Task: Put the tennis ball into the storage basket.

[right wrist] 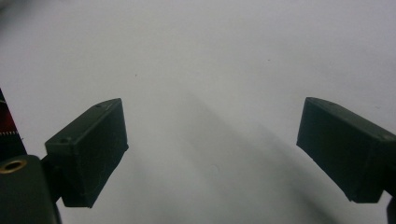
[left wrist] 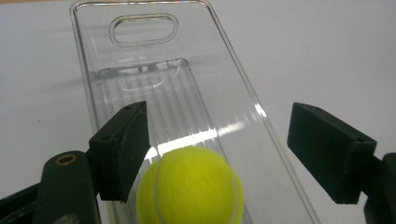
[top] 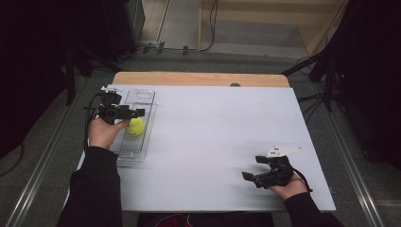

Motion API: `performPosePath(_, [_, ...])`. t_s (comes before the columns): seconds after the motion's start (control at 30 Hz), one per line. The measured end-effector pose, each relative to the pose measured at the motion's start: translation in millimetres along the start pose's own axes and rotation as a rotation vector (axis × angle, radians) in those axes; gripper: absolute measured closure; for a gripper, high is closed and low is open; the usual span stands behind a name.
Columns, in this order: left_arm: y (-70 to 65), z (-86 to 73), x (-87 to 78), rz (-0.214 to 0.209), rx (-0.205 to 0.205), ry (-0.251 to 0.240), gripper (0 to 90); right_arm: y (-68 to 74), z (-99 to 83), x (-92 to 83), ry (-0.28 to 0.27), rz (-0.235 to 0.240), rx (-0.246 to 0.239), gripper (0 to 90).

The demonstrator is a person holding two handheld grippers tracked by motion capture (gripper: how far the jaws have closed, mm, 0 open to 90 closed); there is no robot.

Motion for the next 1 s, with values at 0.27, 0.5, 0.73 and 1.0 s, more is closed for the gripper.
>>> performPosePath(0.27, [-10.1, 3.6, -6.3, -0.007, 0.024, 0.003, 21.4, -0.3, -0.1, -0.3, -0.001, 0.000, -0.004, 6.8])
performPosePath(0.5, [-26.7, 3.6, -8.7, -0.049, 0.058, 0.013, 21.5, 0.6, 0.8, 0.3, 0.000, 0.002, -0.003, 6.8])
performPosePath(0.73, [-43.2, 4.2, -9.8, -0.097, 0.081, 0.015, 21.6, 1.3, 0.9, 0.8, 0.002, 0.007, -0.009, 6.8])
performPosePath(1.0, [-61.3, 1.9, -8.3, -0.146, 0.110, 0.033, 21.6, 1.5, 0.8, 0.2, 0.001, 0.005, -0.009, 6.8])
Point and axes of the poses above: each handheld gripper's, and its own axes: x roughly forward along the jaws, z roughly out of its top, y roughly to its left, the point moved 10 cm from there along x, roughly forward along the jaws, and after that the axes turned 5 degrees about -x, right-handed, at the moved point
